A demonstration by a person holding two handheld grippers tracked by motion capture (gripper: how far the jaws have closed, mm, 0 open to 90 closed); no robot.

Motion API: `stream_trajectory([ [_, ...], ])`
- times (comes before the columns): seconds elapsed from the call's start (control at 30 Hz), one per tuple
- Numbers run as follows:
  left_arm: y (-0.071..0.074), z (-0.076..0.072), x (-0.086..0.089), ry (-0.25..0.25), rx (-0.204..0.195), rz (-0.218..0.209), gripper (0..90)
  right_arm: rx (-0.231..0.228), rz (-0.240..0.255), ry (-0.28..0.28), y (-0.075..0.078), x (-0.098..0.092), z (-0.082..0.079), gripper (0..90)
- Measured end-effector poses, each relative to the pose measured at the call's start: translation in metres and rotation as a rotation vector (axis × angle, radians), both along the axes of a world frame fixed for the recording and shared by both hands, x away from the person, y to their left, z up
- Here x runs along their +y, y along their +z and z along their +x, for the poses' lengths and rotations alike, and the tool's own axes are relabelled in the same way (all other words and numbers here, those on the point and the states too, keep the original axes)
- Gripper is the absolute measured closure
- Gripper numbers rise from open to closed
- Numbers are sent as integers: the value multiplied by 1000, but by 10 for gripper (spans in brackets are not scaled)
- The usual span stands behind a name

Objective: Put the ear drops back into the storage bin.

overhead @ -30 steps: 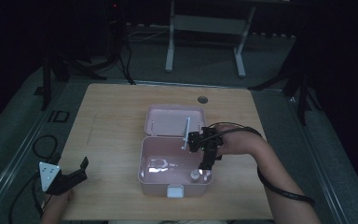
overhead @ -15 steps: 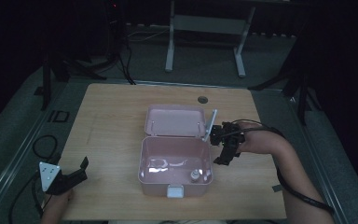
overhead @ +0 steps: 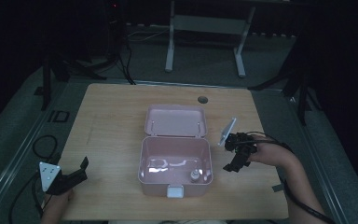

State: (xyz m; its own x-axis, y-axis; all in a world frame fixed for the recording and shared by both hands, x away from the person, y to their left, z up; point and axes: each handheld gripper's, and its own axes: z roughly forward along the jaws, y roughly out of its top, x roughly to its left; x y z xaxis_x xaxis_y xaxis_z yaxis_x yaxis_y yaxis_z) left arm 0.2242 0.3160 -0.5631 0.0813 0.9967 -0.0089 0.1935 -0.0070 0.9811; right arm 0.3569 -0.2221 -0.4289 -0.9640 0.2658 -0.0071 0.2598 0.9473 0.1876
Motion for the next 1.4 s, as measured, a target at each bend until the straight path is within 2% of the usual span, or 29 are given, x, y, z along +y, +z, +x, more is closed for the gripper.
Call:
stream_trajectory([
  [0.17,0,0,0,0,0,0,20,4,45,-41,-18,-12,1,149],
  [0.23,0,0,0,0,0,0,20,-24,50,-57,-25,-16,0,149],
  [0.37,0,0,0,-1,1,-1,20,-37,117,-90,-39,-24,-3,148],
  [0.63,0,0,0,0,0,-1,20,-76,162,-145,-65,-39,-13,135],
  [0.9,0,0,0,1,0,-1,20,-163,244,-265,-83,-56,-19,134],
  [1.0,0,0,0,1,-1,0,20,-218,270,-305,-90,-61,-22,134],
  [1.03,0,0,0,1,-1,0,20,-218,270,-305,-90,-61,-22,134],
  [1.1,0,0,0,1,-2,1,20,-275,309,-347,-95,-65,-25,133],
  [1.27,0,0,0,2,-2,2,20,-306,361,-414,-103,-72,-29,128],
  [1.4,0,0,0,2,-2,2,20,-351,394,-482,-107,-80,-32,128],
])
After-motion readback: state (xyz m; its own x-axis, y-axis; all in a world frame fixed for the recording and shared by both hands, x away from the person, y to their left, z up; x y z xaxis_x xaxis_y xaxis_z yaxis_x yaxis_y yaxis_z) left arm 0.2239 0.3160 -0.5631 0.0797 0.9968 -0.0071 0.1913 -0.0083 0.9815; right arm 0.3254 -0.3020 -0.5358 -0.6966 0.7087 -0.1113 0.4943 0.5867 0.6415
